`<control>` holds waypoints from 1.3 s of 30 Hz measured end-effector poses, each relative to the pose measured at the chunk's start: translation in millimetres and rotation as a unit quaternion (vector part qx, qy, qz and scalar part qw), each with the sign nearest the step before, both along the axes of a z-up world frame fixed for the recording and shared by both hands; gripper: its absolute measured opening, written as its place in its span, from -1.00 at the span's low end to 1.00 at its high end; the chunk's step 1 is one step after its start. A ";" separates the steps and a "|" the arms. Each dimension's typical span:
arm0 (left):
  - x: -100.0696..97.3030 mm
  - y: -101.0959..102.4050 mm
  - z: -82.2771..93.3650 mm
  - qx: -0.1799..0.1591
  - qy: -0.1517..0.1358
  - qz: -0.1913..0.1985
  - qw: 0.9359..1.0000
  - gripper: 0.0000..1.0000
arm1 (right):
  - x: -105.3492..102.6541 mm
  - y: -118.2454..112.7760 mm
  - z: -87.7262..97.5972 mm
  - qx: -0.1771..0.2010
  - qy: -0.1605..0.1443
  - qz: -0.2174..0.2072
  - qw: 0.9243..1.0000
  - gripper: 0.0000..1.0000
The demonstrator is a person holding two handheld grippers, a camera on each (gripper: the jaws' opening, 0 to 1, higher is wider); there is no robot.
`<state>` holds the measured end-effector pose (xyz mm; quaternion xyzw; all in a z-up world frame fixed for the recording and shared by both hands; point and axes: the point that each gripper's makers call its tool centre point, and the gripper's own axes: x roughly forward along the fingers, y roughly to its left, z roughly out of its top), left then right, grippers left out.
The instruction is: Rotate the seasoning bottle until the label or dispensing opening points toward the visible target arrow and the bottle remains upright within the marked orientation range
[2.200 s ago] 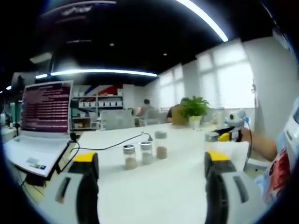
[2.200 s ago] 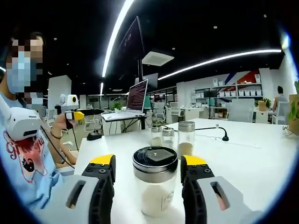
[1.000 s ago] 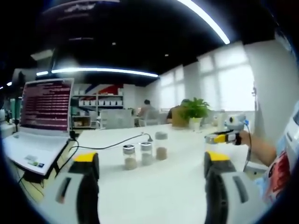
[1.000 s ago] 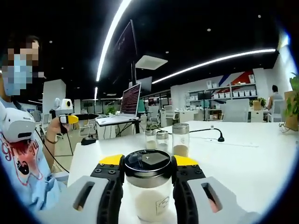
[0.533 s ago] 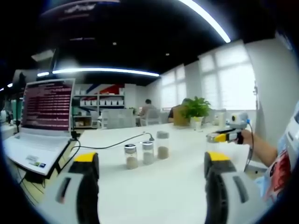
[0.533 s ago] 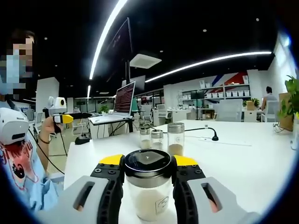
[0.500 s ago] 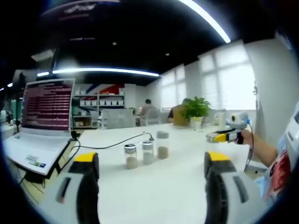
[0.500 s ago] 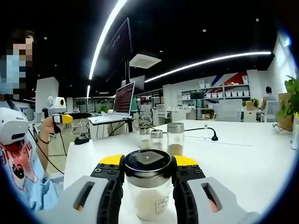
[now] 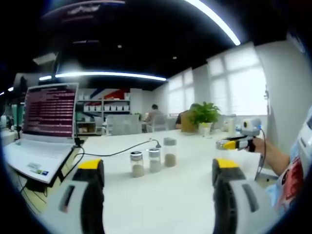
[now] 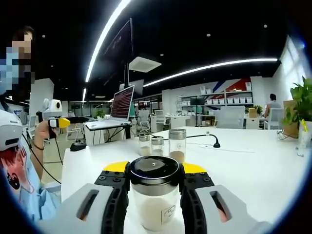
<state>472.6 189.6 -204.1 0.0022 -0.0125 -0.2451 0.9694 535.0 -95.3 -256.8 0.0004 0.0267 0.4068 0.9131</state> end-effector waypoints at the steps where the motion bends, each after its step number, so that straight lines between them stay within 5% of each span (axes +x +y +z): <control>1: 0.2 -0.1 -0.2 0.000 0.000 0.000 1.000 0.95 | -0.2 0.2 0.0 0.000 0.000 -0.005 1.000 -0.22; 39: 3.1 -2.2 -2.6 -0.017 0.011 -0.005 1.000 0.93 | 2.8 -5.2 -0.9 0.013 -0.007 -0.114 0.993 -0.22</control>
